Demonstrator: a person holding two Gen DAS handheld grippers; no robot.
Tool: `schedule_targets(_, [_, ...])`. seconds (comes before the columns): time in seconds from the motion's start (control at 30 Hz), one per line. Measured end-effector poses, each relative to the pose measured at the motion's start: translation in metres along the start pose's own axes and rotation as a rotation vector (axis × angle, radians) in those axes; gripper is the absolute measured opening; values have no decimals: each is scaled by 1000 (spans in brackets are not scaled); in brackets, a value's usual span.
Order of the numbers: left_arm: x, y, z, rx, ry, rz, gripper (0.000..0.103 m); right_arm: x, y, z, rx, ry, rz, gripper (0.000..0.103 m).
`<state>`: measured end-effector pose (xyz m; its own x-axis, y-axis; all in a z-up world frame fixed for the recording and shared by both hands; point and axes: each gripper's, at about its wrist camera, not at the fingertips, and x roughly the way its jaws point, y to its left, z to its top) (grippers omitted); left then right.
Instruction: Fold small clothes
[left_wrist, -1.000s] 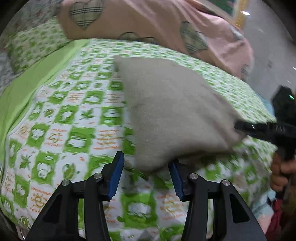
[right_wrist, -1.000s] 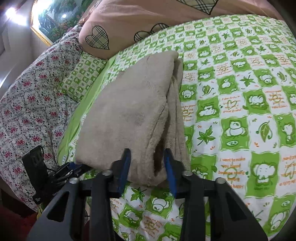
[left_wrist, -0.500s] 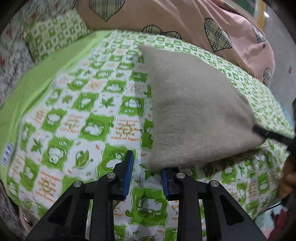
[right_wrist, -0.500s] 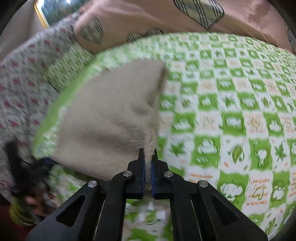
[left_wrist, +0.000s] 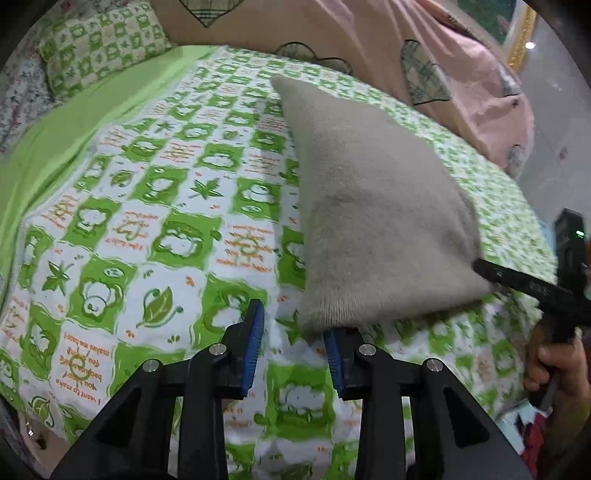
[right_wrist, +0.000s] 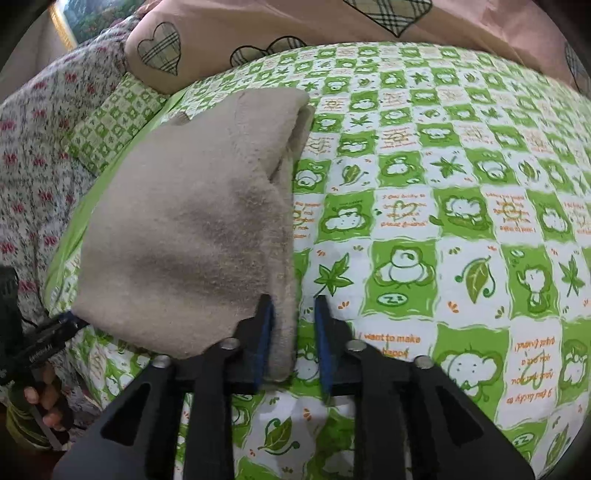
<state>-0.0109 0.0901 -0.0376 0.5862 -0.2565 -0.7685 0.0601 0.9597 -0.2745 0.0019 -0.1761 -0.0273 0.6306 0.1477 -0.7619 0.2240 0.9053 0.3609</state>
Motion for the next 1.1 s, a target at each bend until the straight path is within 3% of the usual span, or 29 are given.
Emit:
schedule_targets(0.2, [-43, 4, 4, 53, -58, -125, 31, -37, -11, 9, 73, -67, 59, 29])
schedule_targets(0.4, [-28, -29, 67, 129, -142, -218, 31, -28, 22, 62, 28, -123, 173, 29])
schedule_targets(0.5, [-6, -39, 95, 151, -163, -235, 31, -8, 38, 81, 7, -96, 176, 29])
schedule_targets(0.63, [33, -34, 112, 144, -87, -213, 25, 26, 38, 95, 14, -15, 160, 29])
schedule_targets(0.7, [46, -28, 113, 141, -56, -194, 14, 44, 32, 94, 9, 31, 126, 23])
schedule_targets(0.8, [61, -21, 114, 120, -48, -205, 10, 63, 17, 96, 21, 35, 74, 1])
schedule_targets(0.87, [63, -22, 115, 123, -44, -193, 10, 66, 6, 101, 69, 40, 118, 0])
schedule_targets(0.97, [59, -30, 114, 145, -48, -158, 10, 64, 8, 102, 61, 37, 112, 0])
schedule_targets(1.1, [35, -28, 103, 121, -82, -195, 12, 44, 16, 95, 50, -1, 117, 4])
